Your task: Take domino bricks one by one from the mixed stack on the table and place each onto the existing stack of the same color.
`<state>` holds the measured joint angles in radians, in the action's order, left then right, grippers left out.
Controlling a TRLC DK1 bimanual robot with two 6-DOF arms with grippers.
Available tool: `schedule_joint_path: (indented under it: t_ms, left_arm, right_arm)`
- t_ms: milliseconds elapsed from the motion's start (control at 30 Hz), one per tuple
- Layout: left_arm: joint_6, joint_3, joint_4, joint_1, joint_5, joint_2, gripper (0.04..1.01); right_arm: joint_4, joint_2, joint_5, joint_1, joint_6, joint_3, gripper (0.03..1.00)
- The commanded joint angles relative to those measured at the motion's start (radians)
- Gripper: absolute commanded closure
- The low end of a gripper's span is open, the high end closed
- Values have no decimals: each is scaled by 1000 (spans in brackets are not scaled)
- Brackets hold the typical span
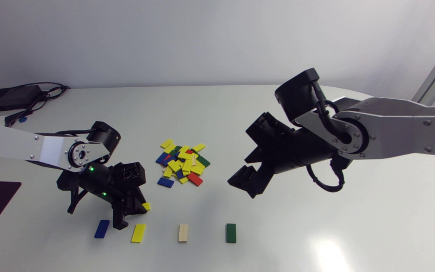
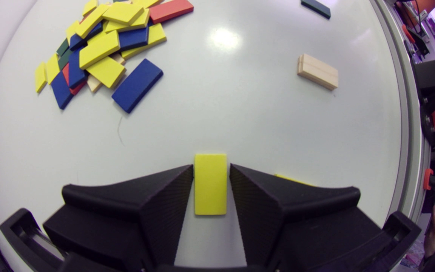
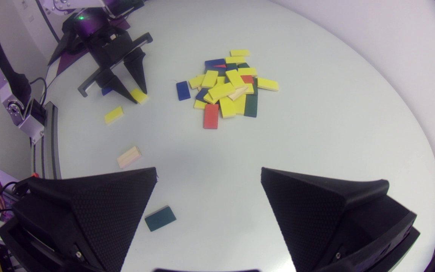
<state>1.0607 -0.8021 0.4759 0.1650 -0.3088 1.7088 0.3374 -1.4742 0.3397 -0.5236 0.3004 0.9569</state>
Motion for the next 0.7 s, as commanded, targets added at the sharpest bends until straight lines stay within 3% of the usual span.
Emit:
schedule_joint_path:
  t_ms: [0, 133, 333, 533, 667]
  left_arm:
    - [-15, 70, 17, 5, 31, 32, 767]
    - [-16, 89, 1, 5, 33, 20, 1003]
    - [-77, 86, 12, 19, 46, -58, 1007]
    - [-249, 55, 78, 79, 91, -184, 1007]
    - [-367, 40, 78, 94, 114, -236, 1007]
  right_arm:
    - [-5, -8, -2, -1, 14, -27, 67]
    - [-5, -3, -2, -1, 14, -33, 67]
    - [-3, 15, -2, -4, 13, -43, 67]
    - [-3, 29, -2, -7, 11, -49, 67]
    - [-5, 35, -1, -7, 13, -55, 67]
